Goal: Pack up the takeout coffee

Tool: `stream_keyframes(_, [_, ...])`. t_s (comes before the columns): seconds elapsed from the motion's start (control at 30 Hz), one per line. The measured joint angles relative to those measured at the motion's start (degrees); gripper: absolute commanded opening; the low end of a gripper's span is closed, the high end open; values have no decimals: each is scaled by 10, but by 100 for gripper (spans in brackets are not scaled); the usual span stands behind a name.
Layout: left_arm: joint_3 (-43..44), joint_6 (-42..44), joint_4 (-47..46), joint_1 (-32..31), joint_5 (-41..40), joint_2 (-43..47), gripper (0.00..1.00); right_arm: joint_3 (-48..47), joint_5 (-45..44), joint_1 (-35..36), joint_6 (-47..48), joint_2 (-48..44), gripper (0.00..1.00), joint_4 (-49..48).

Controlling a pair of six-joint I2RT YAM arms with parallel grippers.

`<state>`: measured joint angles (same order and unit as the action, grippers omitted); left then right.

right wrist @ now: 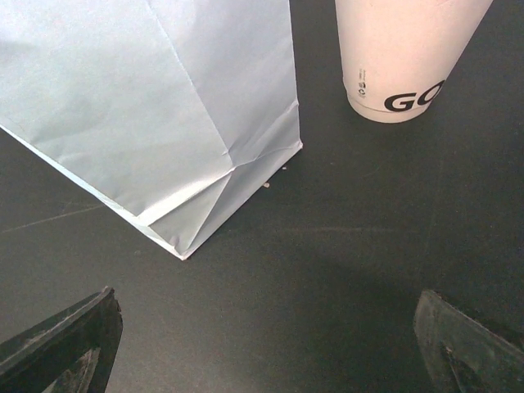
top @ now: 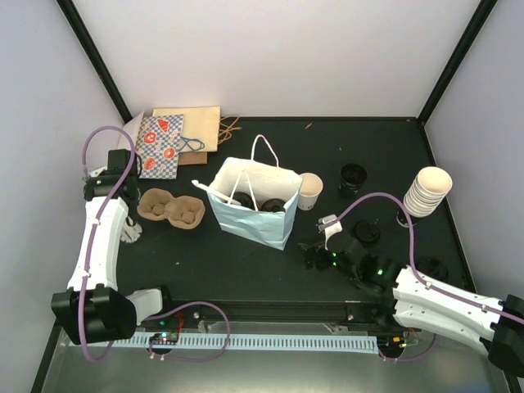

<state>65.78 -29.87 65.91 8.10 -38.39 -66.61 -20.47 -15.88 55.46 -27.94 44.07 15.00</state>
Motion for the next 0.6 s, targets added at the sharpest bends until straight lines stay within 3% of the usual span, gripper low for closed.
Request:
stream_keyframes(0.27, [6,7,-5,13,-2,-23,18,-2,0,0,0,5,100,0])
stream_keyframes(0.53, [17,7,-5,17,-8,-23,13,-2,0,0,0,8,100,0])
stream_keyframes(0.6, [18,7,-5,17,-9,-23,5,-2,0,0,1,8,100,0])
